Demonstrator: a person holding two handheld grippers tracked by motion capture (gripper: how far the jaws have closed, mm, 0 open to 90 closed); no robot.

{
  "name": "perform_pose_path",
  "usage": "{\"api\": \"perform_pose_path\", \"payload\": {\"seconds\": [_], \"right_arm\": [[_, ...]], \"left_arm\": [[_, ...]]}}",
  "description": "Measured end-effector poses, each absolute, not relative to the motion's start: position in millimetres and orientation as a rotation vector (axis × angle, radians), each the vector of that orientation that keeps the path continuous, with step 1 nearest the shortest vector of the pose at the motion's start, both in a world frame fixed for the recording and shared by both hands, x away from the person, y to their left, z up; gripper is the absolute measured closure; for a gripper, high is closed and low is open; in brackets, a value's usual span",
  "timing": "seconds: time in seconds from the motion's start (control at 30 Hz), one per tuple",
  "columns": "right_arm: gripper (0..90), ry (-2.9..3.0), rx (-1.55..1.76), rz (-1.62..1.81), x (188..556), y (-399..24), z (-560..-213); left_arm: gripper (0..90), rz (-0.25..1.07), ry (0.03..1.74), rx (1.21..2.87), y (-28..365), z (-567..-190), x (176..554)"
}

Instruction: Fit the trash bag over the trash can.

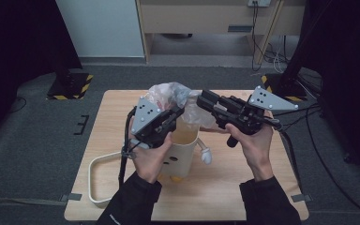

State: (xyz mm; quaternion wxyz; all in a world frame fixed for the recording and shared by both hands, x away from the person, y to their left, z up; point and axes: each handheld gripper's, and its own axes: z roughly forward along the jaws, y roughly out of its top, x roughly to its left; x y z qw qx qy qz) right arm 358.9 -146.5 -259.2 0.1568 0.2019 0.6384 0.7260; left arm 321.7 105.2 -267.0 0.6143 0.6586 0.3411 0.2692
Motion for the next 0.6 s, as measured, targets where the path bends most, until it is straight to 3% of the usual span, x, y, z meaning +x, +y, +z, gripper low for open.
{"api": "perform_pose_path", "payload": {"seconds": [0.6], "right_arm": [[64.4,1.881,0.596,1.921,367,-140,-268]], "left_arm": [[89.7,0.642,0.765,1.634,156,-274,309]]}}
